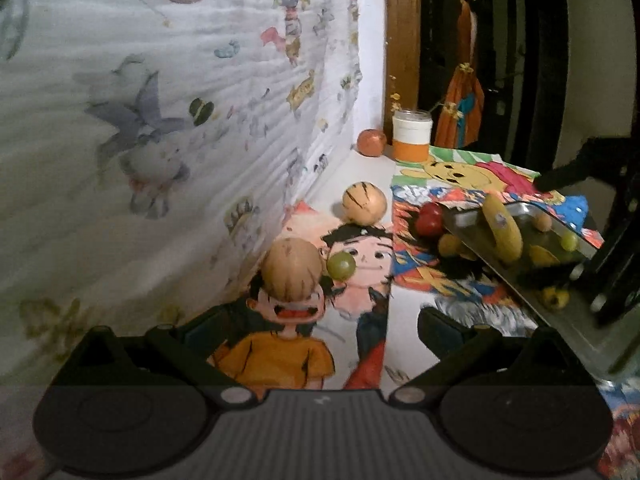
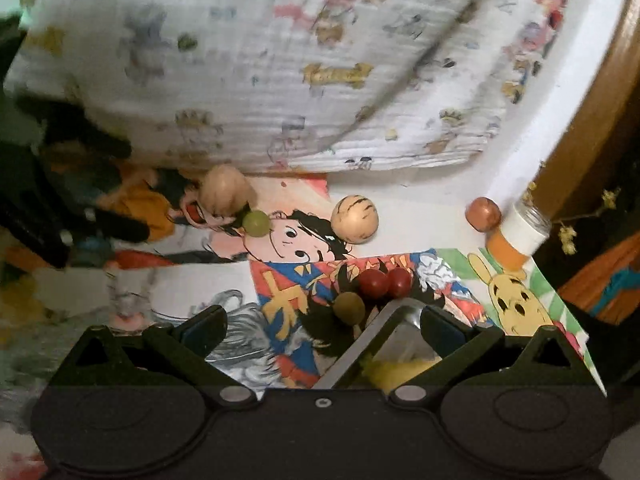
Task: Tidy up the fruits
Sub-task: 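Grasp the large tan melon with the left tool while the right tool grasps a brown kiwi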
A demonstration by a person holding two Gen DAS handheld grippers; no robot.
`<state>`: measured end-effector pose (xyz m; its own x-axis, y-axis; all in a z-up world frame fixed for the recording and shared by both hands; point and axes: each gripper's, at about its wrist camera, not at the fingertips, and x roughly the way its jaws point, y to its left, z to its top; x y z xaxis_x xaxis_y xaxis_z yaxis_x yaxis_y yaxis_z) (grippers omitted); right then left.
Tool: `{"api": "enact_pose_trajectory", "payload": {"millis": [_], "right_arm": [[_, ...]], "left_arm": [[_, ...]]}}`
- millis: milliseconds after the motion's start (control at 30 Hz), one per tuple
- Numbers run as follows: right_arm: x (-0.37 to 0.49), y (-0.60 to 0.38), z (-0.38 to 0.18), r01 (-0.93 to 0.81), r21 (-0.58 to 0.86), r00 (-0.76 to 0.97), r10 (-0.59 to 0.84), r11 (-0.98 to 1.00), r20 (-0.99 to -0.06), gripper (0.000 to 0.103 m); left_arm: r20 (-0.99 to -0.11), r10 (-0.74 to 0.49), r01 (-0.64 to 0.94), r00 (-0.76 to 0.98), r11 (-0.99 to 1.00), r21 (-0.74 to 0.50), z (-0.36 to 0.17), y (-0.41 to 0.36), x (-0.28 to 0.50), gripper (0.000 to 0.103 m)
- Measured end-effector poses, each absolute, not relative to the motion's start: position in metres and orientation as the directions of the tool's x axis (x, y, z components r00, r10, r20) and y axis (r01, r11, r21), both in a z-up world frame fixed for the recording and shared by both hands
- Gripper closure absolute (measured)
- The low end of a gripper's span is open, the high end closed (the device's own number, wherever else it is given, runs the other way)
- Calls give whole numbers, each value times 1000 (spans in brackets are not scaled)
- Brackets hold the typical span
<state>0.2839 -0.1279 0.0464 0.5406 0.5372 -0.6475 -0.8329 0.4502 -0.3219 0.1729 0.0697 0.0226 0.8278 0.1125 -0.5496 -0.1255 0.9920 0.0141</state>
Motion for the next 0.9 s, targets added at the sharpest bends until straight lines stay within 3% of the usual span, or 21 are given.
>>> {"api": "enact_pose_trajectory", "payload": {"millis": [433,633,900], "right_arm": [[324,-108,4,-828,-256,526,531,499,-665,16],[339,-107,-1,-830,-216,512,548,515,-662,25],[355,-99,-8,-823,-165,496,545,544,-676,48]], "left_arm": [[-552,206,-283,808,957,-58,9,71,225,1],[-558,244,-340,793,937,-74,4,78,239,10],[-585,263,-362,767,930,-57,-6,78,256,20]]}}
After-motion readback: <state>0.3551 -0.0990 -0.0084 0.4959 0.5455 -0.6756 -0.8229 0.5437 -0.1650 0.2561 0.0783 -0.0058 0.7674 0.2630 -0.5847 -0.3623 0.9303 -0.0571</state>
